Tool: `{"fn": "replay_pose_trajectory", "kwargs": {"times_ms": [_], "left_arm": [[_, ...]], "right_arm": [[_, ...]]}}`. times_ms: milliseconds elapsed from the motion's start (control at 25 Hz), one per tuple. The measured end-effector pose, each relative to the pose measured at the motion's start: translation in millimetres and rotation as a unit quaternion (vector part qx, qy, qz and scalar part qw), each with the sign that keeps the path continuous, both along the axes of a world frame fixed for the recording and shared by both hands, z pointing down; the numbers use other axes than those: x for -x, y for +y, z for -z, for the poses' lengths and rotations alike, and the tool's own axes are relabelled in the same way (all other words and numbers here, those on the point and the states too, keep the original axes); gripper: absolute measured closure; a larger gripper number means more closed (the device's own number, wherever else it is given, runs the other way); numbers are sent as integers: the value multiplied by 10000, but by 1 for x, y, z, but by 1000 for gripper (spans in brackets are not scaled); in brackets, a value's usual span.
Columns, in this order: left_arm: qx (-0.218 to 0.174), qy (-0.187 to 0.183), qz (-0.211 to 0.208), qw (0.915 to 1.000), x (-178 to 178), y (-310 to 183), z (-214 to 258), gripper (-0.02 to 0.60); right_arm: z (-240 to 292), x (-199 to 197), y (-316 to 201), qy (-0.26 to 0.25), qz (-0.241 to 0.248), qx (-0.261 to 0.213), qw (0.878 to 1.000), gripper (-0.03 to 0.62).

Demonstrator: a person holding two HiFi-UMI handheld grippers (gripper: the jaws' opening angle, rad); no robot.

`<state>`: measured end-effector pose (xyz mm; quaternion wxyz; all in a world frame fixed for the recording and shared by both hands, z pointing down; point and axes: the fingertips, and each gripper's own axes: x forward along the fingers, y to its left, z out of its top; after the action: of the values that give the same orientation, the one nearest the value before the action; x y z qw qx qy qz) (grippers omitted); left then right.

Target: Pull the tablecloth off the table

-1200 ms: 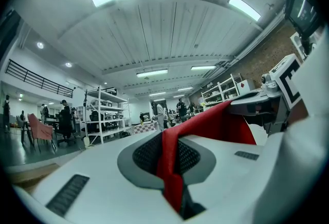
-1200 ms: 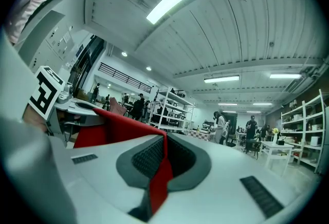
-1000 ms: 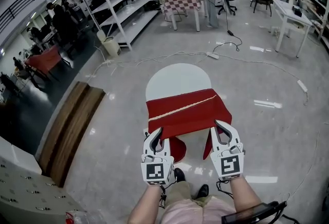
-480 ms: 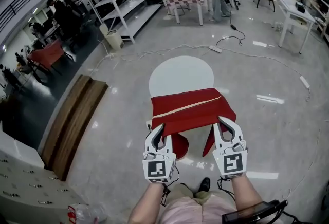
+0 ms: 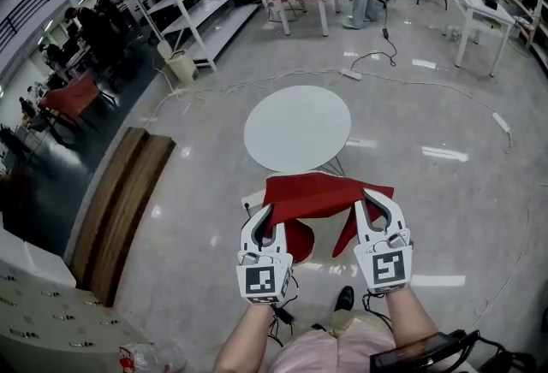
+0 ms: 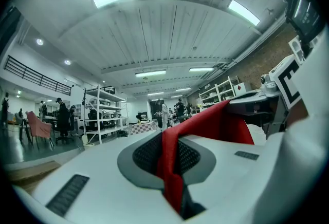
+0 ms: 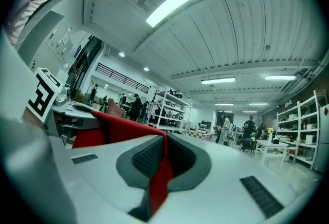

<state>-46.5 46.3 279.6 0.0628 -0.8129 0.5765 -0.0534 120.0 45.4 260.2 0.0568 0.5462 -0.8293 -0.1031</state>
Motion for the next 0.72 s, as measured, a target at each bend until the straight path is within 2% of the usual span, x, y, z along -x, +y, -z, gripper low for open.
{"fn": "replay_pose_trajectory", "kwargs": {"times_ms": [200, 400, 720], "left_arm": [[61, 22, -91, 9999, 10, 21, 4, 534], [77, 65, -88, 9999, 19, 46, 10, 534], [-16, 102, -50, 9999, 38, 77, 24, 534]], "right_arm": [[4, 10, 25, 70, -28, -34, 10000, 569], [12, 19, 51, -93, -49, -45, 9999, 569], [20, 36, 84, -90, 21, -126, 9999, 569]]}}
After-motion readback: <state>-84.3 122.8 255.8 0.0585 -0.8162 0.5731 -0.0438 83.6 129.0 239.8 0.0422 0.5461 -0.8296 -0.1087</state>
